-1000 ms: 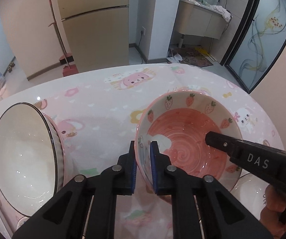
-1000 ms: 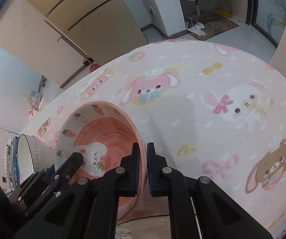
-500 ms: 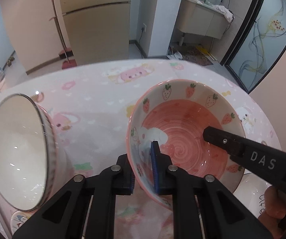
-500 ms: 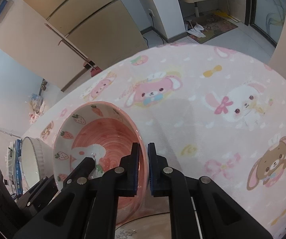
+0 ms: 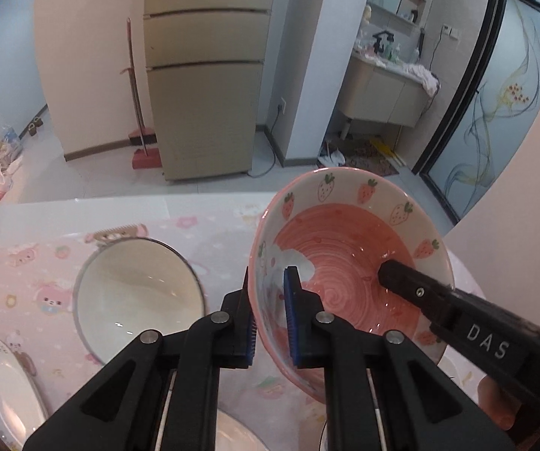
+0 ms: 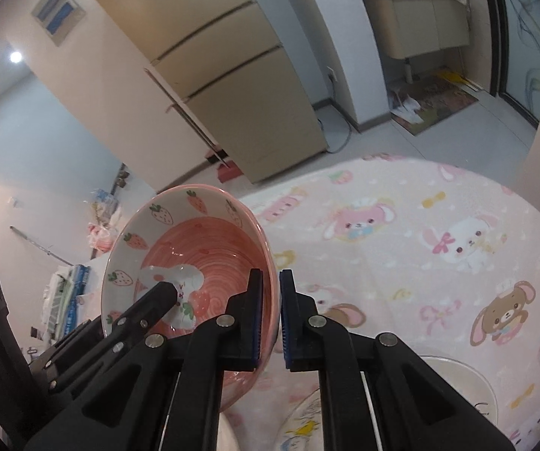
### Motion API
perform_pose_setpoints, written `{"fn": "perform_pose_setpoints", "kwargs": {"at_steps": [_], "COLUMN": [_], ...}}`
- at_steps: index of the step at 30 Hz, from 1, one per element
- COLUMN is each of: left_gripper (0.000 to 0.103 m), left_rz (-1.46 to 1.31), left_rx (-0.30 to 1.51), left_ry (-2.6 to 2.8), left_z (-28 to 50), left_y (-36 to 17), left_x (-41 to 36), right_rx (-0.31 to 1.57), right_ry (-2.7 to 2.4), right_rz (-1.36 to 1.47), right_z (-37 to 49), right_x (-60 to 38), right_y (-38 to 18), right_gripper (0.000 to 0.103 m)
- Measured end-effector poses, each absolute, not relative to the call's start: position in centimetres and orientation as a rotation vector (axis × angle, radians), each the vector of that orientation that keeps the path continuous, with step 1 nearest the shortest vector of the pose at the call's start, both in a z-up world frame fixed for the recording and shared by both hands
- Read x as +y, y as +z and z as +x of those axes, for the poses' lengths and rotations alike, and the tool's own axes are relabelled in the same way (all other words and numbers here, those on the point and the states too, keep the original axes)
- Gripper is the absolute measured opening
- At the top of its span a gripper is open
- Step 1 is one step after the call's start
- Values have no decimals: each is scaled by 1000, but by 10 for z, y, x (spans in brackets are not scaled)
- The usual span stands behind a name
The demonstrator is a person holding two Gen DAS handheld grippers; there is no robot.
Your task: Organize plates and bowls
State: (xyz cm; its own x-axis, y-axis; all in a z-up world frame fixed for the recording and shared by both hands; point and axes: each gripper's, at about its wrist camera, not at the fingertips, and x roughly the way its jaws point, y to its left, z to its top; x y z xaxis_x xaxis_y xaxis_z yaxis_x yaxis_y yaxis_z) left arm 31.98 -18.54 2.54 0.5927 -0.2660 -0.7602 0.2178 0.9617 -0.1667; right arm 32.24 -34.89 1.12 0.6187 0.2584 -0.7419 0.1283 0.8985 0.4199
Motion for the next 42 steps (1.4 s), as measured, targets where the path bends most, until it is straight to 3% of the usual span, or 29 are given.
{"fn": "perform_pose_setpoints", "kwargs": {"at_steps": [13, 23, 42], "left_gripper": [9, 9, 9], "left_rz": [-90, -157, -87], "left_rx": [688, 670, 790], "left_ry": [-153, -125, -138], "left_z": [282, 282, 320], "left_y": [121, 80, 11], "left_x": [-87, -45, -57], "right_rx": [702, 744, 881], "right_ry": [236, 264, 202], "right_rz": [358, 299, 249], "right_z": [299, 306, 354], "right_x": [-247, -200, -199], "right_y": [120, 81, 8], "right_gripper": [13, 13, 13]}}
